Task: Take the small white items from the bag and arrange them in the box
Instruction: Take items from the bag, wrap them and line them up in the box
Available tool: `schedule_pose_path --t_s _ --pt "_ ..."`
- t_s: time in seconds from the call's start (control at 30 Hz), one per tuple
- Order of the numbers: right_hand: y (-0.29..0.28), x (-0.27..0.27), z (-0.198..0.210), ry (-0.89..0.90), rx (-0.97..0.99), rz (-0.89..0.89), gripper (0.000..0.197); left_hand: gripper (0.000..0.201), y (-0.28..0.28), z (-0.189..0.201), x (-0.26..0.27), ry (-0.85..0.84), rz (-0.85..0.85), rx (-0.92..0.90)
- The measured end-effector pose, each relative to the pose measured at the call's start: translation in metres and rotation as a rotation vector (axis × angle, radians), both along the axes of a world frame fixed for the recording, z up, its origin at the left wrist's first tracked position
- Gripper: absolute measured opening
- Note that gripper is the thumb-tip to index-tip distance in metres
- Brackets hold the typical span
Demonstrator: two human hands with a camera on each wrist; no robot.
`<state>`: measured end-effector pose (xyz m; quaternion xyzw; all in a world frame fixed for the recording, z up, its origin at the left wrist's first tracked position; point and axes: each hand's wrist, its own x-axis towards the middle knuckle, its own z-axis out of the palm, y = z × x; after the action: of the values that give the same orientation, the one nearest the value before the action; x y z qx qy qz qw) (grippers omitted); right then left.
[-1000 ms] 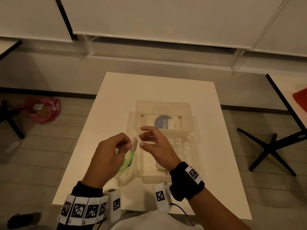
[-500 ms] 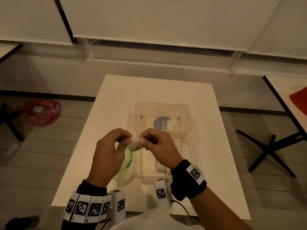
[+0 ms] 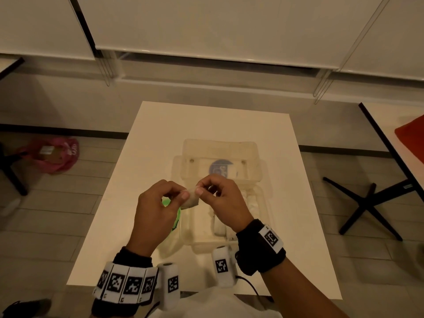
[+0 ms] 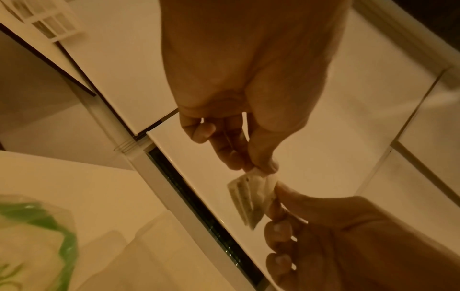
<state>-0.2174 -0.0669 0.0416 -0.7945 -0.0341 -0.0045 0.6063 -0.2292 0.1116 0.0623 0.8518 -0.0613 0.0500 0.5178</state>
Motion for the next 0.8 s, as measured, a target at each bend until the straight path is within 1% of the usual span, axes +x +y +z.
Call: schedule_pose_path --t_s 0.07,0.17,0.27,0.37,0.4,0.47,0.5,0.6,0.7,0.8 --pt "-0.0006 -0.0023 0.0011 0.004 0.012 0.020 0.011 0.014 -0.0022 -0.0005 0.0010 -0.006 0.004 0.009" --pt "0.0003 -0.0041 0.0027 -0.069 -0.112 -0.030 0.012 0.014 -0.0028 -0.0001 0.0017 -0.013 -0.018 -0.008" --pt "0.0014 -0.0031 0.0034 -0.062 -0.121 -0.038 0.009 0.016 -0.0054 0.0008 0.0011 -0.010 -0.015 -0.045" --pt "0.0026 -0.0035 0.0027 -0.077 -0.204 -0.078 0.010 0.020 -0.0076 0.0021 -0.0001 -0.001 -0.055 -0.055" --pt "0.0028 -0.0042 0.0037 -0.077 -0.184 -0.053 0.009 0.020 -0.0081 0.0025 -0.0001 -0.005 -0.058 -0.051" --pt "0.0023 -0.0047 0.0055 -0.062 -0.076 0.001 0.006 0.016 -0.0078 0.0030 0.0010 -0.021 -0.022 -0.035" --pt "0.0013 -0.0046 0.0061 -0.058 -0.053 -0.002 0.006 0.015 -0.0071 0.0032 0.0018 -0.026 -0.005 -0.030" --pt "-0.0024 -0.0046 0.0072 -0.092 -0.130 -0.052 0.010 0.015 -0.0061 0.0036 0.0020 -0.020 -0.018 -0.048" --pt "-0.0025 -0.0056 0.0090 -0.093 -0.132 -0.020 0.007 0.017 -0.0075 0.0026 0.0018 -0.048 -0.017 -0.045" --pt "-0.0027 -0.0057 0.0093 -0.146 -0.240 -0.052 0.006 0.017 -0.0083 0.0017 0.0013 -0.065 -0.042 -0.056"
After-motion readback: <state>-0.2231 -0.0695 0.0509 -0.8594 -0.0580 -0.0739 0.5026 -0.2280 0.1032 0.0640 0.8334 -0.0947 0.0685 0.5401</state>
